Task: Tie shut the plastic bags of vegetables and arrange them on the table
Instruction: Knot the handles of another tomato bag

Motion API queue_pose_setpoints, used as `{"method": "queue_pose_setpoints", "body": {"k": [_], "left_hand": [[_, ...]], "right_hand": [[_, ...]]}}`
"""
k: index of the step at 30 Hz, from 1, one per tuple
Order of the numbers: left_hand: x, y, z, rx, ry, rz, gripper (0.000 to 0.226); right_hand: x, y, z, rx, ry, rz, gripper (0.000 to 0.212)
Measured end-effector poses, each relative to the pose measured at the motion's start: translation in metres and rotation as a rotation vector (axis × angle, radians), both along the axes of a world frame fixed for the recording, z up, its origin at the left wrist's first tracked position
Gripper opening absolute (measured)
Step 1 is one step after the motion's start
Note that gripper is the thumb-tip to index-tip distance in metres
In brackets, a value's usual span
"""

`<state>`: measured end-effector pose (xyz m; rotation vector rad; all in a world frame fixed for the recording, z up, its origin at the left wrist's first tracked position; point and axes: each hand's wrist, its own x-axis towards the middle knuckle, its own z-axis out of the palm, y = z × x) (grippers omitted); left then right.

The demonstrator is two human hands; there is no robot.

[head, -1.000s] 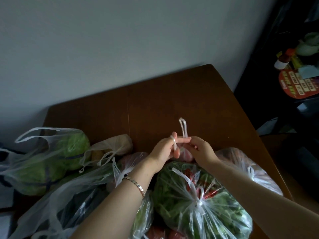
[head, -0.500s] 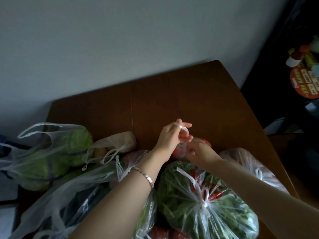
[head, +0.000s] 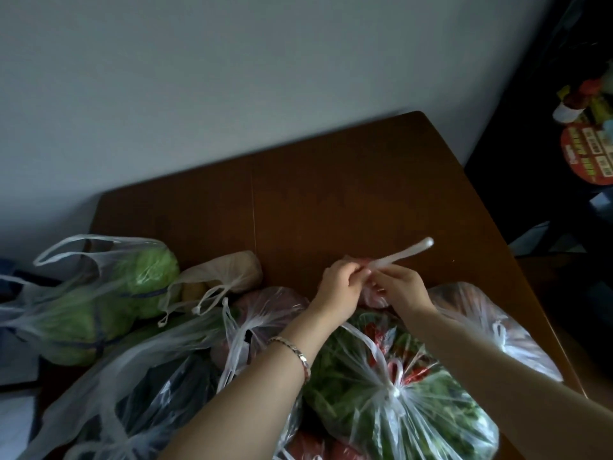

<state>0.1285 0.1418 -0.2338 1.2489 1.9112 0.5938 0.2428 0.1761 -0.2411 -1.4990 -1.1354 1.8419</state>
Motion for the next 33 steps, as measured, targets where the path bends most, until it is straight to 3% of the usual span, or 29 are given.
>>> {"method": "queue_pose_setpoints", "body": {"k": [5,8,11,14,17,19,22,28,33], "left_hand": [[0.003,-0.002,-0.002,0.047,0.019,0.115,0.023],[0.004,-0.003,-0.002,0.04,-0.001,0.159,0.022],[0.005,0.0,0.002,-0.045,-0.088,0.218,0.024],[0.002,0.008,0.002,-0.179,-0.23,0.389,0.029],[-0.001,0.012,0.003,-0.26,-0.232,0.405,0.03],[-0.001,0.012,0.002,-0.28,-0.201,0.358,0.029],[0.0,0.008,0.008,-0.31,-0.213,0.284,0.028],[-0.004,-0.006,0.01,-0.191,-0.172,0.19,0.024],[0.001,-0.012,0.005,-0.061,-0.114,0.228,0.021]], "right_hand": [[-0.003,0.002,-0.005,-0.06,-0.037,-0.13,0.013],[-0.007,0.005,-0.006,-0.004,-0.166,-0.121,0.009],[-0.006,0.008,-0.003,0.191,-0.324,-0.032,0.023],[-0.001,0.003,0.002,0.472,-0.365,0.198,0.017],[0.008,0.0,-0.001,0.778,-0.413,0.389,0.026],[0.011,0.001,-0.003,0.873,-0.455,0.466,0.025],[0.011,0.003,-0.001,0.884,-0.524,0.559,0.022],[0.006,0.008,0.006,0.835,-0.626,0.771,0.023],[0.006,0.007,0.003,0.627,-0.475,0.506,0.015]]}}
